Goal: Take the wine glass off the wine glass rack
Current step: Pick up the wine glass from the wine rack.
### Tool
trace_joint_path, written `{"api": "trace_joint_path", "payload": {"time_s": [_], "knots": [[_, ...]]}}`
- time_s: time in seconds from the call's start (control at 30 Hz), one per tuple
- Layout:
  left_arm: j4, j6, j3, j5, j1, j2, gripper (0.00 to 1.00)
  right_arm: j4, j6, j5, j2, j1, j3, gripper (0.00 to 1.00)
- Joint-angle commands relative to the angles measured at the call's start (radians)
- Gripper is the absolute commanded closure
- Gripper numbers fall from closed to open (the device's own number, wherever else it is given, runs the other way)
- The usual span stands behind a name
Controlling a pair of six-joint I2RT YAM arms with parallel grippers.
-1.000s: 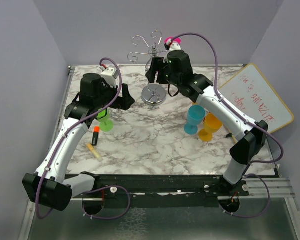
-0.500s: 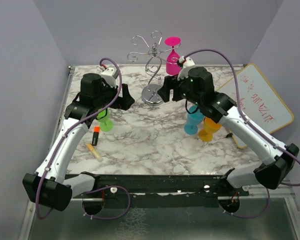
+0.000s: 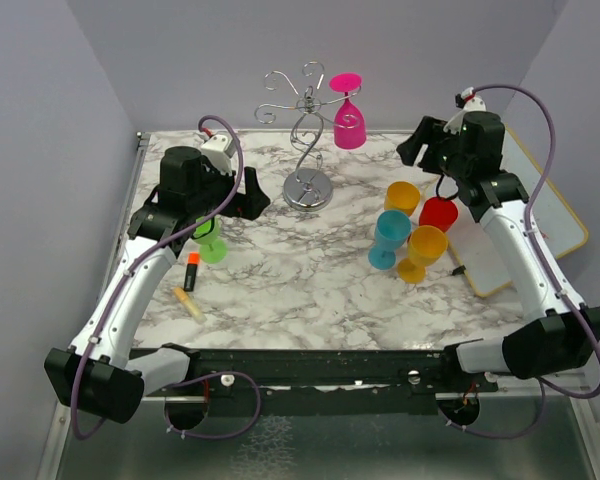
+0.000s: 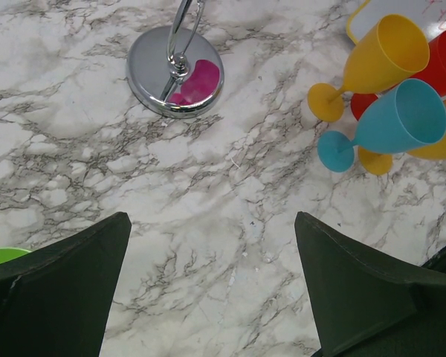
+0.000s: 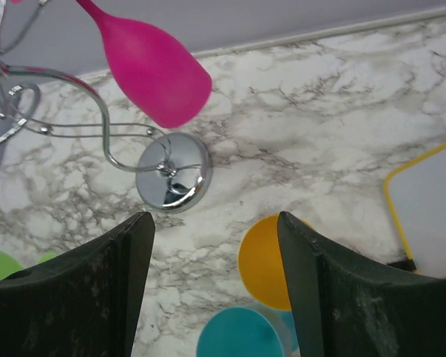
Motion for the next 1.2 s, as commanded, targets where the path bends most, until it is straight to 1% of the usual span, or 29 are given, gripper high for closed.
{"api": "trace_joint_path", "payload": {"time_s": [0.0,0.07,0.13,0.23,0.3,0.43,0.57,0.63,0.77,0.93,1.03,1.17], "knots": [[0.021,-0.004,-0.006,-0.018,0.001,-0.031,0.07,0.129,0.093,-0.250,0.072,-0.036,0.098,0.29],[0.021,-0.006,-0.005,-0.012,0.001,-0.030,0.07,0.185,0.148,-0.291,0.130,-0.056,0.149,0.31],[0.021,-0.008,-0.004,-0.007,0.001,-0.031,0.07,0.215,0.207,-0.285,0.192,-0.064,0.209,0.33],[0.021,-0.010,-0.008,-0.005,0.001,-0.037,0.07,0.293,0.264,-0.304,0.280,-0.065,0.288,0.33],[0.021,-0.012,-0.011,-0.004,0.001,-0.044,0.07,0.314,0.302,-0.324,0.348,-0.065,0.353,0.33],[0.020,-0.018,-0.016,-0.006,0.001,-0.055,0.07,0.293,0.338,-0.382,0.496,-0.065,0.536,0.39],[0.018,-0.022,-0.019,-0.006,0.001,-0.061,0.08,0.260,0.384,-0.443,0.623,-0.065,0.706,0.41],[0.019,-0.023,-0.018,-0.006,0.001,-0.063,0.08,0.282,0.420,-0.464,0.655,-0.065,0.735,0.43],[0.019,-0.024,-0.022,-0.005,0.001,-0.069,0.08,0.259,0.444,-0.441,0.702,-0.065,0.786,0.44],[0.019,-0.024,-0.024,-0.007,0.001,-0.073,0.08,0.258,0.467,-0.544,0.771,-0.064,0.853,0.46],[0.019,-0.023,-0.024,-0.013,0.001,-0.070,0.08,0.256,0.479,-0.566,0.787,-0.063,0.857,0.47],[0.018,-0.024,-0.023,-0.013,0.001,-0.070,0.08,0.293,0.510,-0.573,0.784,-0.064,0.827,0.47]]}}
